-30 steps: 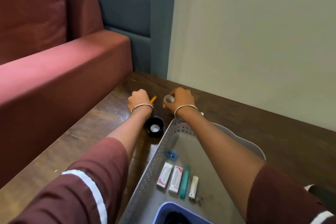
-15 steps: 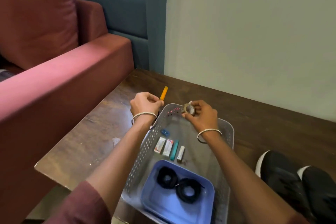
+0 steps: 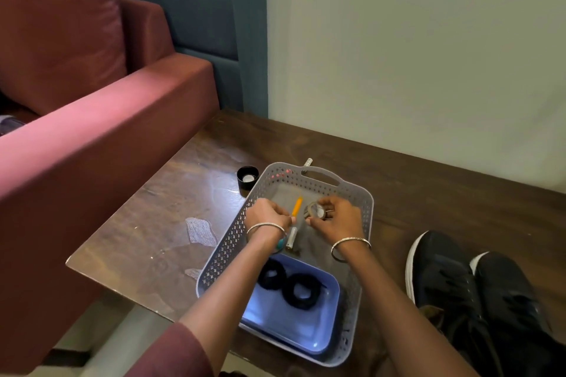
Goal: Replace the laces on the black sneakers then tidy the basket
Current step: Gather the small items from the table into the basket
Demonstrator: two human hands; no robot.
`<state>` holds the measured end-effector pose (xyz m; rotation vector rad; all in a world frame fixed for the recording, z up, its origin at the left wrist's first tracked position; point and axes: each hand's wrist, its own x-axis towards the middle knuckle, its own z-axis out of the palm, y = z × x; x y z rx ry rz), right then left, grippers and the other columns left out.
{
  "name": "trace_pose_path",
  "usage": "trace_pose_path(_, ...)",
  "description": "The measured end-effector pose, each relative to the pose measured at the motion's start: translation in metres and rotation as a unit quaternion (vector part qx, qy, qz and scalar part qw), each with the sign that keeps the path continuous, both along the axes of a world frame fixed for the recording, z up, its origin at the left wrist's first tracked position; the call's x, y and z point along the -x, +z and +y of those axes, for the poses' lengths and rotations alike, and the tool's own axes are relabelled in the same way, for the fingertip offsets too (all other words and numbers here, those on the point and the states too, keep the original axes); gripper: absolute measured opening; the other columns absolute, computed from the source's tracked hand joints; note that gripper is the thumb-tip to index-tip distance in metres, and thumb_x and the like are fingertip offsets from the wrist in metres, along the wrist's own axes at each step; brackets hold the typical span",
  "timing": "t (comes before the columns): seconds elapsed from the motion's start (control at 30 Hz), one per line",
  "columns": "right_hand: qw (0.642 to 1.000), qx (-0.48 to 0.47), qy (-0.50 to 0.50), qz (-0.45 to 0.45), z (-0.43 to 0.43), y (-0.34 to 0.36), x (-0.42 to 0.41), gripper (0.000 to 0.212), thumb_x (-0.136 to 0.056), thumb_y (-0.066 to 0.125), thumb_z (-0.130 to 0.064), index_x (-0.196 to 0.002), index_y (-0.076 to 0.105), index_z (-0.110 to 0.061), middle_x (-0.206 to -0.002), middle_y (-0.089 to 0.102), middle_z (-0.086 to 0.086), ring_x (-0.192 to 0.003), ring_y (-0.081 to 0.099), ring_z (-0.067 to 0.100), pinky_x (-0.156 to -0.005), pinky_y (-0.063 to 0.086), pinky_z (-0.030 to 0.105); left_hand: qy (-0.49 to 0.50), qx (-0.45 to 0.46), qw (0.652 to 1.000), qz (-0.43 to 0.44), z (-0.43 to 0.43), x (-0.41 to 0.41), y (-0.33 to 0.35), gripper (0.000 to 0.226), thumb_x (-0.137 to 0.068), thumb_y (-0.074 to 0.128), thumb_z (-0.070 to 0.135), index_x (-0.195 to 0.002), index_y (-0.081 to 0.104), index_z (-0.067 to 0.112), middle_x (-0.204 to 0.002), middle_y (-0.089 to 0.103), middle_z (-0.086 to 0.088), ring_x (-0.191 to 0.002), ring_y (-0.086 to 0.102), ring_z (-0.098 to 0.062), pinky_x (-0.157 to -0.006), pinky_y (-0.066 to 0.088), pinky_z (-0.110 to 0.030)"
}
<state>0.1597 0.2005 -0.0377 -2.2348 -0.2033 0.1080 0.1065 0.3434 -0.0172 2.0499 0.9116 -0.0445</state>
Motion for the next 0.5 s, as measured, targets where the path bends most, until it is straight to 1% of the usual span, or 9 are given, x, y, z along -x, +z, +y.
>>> trace_pose_path(0.03,1.000,0.001,0.005,0.004,-0.001,-0.002,0.001,0.039,-0.068,0.088,-0.012,-0.103,0.072,-0.008,-0.092,0.074,0.006,-0.080,0.068,0.017,-0.080,0.057,0.031,0.000,-0.011,1.000,0.008,-0.001,0.002,0.000,0.017,-0.070,0.087,0.033,-0.068,0.073,0.024,-0.081,0.076,-0.003,-0.085,0.073,-0.020,-0.081,0.056,-0.028)
trace_pose_path(0.1,1.000,0.007,0.019,0.012,-0.002,-0.007,0.004,0.041,-0.068,0.088,-0.011,-0.105,0.070,-0.007,-0.094,0.073,0.006,-0.079,0.066,0.016,-0.078,0.055,0.027,0.006,-0.035,0.999,0.018,-0.003,0.005,0.001,0.015,-0.074,0.085,0.034,-0.081,0.077,0.024,-0.088,0.076,-0.002,-0.093,0.070,-0.021,-0.076,0.049,-0.023)
trace_pose_path(0.17,1.000,0.010,0.023,0.019,-0.003,-0.010,0.005,0.044,-0.068,0.088,-0.010,-0.107,0.069,-0.006,-0.095,0.072,0.007,-0.081,0.065,0.017,-0.079,0.055,0.029,0.009,-0.050,0.999,0.017,-0.003,0.008,0.002,0.016,-0.076,0.083,0.033,-0.088,0.078,0.023,-0.094,0.076,-0.003,-0.098,0.068,-0.023,-0.076,0.044,-0.024)
trace_pose_path(0.27,1.000,0.005,0.014,0.026,-0.003,-0.014,0.006,0.046,-0.067,0.089,-0.011,-0.108,0.069,-0.006,-0.096,0.072,0.008,-0.083,0.067,0.019,-0.081,0.057,0.034,0.003,-0.067,0.997,0.029,-0.002,0.009,0.002,0.018,-0.077,0.083,0.031,-0.092,0.078,0.022,-0.098,0.075,-0.004,-0.100,0.066,-0.025,-0.074,0.042,-0.024)
trace_pose_path(0.33,1.000,-0.001,0.008,0.028,-0.003,-0.017,0.006,0.046,-0.067,0.089,-0.011,-0.108,0.069,-0.006,-0.096,0.073,0.008,-0.084,0.068,0.020,-0.082,0.058,0.036,0.000,-0.083,0.996,0.042,-0.002,0.007,-0.001,0.021,-0.077,0.082,0.031,-0.095,0.078,0.020,-0.100,0.074,-0.005,-0.101,0.066,-0.026,-0.076,0.045,-0.025)
trace_pose_path(0.4,1.000,-0.003,0.000,0.031,-0.003,-0.019,0.006,0.046,-0.066,0.090,-0.012,-0.106,0.069,-0.007,-0.095,0.073,0.009,-0.084,0.069,0.021,-0.082,0.058,0.038,0.002,-0.110,0.992,0.061,-0.003,0.008,-0.003,0.023,-0.081,0.076,0.030,-0.099,0.076,0.017,-0.106,0.073,-0.009,-0.104,0.066,-0.029,-0.082,0.051,-0.031)
trace_pose_path(0.5,0.999,-0.007,-0.003,0.035,-0.002,-0.022,0.007,0.045,-0.066,0.090,-0.014,-0.105,0.069,-0.009,-0.093,0.073,0.007,-0.084,0.069,0.022,-0.082,0.059,0.041,-0.010,-0.123,0.989,0.082,-0.006,0.011,-0.007,0.030,-0.084,0.071,0.038,-0.101,0.073,0.013,-0.109,0.070,-0.014,-0.107,0.065,-0.034,-0.082,0.052,-0.036)
